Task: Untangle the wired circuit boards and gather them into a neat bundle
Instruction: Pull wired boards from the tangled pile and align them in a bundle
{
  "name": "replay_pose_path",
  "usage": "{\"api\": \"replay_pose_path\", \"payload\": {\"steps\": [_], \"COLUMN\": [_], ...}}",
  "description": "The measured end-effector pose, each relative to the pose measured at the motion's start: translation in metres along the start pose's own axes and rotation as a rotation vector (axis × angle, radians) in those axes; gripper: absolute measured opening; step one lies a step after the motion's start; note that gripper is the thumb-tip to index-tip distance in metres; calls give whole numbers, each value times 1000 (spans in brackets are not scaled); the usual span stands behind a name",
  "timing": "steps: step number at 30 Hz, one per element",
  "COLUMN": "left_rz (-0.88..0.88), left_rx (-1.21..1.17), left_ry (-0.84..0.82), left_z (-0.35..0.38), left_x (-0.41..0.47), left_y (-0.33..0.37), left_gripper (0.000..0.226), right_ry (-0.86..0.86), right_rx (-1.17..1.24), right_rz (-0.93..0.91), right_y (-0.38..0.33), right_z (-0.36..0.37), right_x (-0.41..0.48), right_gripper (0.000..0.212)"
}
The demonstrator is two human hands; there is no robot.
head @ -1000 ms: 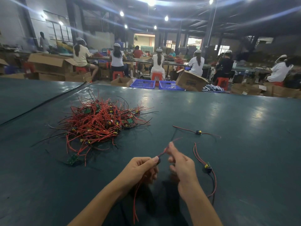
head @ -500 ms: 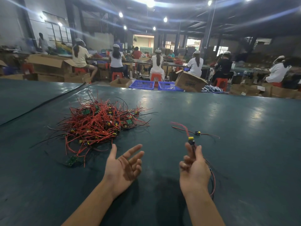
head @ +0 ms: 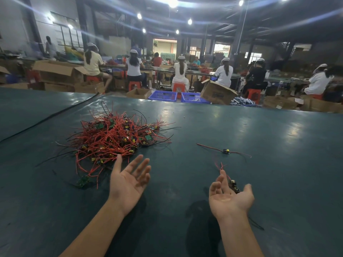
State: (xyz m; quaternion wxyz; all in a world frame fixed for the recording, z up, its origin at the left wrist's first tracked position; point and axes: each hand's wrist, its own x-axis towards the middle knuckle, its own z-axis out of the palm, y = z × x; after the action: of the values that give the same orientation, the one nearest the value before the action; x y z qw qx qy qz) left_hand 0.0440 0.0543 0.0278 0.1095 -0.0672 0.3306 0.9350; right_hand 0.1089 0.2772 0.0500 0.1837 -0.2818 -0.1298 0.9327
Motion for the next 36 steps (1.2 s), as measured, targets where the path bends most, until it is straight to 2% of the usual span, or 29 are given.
{"api": "replay_pose_path", "payload": {"steps": [3, 5, 9, 12, 17, 23, 29, 33, 36], "left_rz": [36, 61, 109, 193, 146, 146, 235, 208, 131], "left_rx": [-149, -164, -56, 74, 35, 46, 333, 574, 756], "left_ry": [24, 35, 30, 74, 136, 213, 97, -14, -171], "left_z": [-10, -14, -14, -13, -15, -17, 6, 22, 26], "left_x": [4, 7, 10, 12, 11, 11, 0, -10, -17], "left_y": [17, 26, 35, 33, 40, 45, 18, -12, -29], "left_gripper": [73, 71, 31, 18, 34, 25, 21, 22, 21], "right_ry": [-22, -41, -55, -50, -38, -55, -104, -246, -371], "right_rx": [-21, -47, -114, -181, -270, -315, -419, -650, -888], "right_rz": [-27, -62, -64, -73, -85, -85, -66, -23, -103], "right_y": [0, 1, 8, 15, 25, 26, 29, 40, 54], "right_z": [0, 0, -1, -3, -7, -8, -7, -4, -4], "right_x": [1, 2, 2, 5, 9, 13, 12, 9, 6], "right_gripper": [61, 56, 46, 46, 45, 44, 34, 31, 25]}}
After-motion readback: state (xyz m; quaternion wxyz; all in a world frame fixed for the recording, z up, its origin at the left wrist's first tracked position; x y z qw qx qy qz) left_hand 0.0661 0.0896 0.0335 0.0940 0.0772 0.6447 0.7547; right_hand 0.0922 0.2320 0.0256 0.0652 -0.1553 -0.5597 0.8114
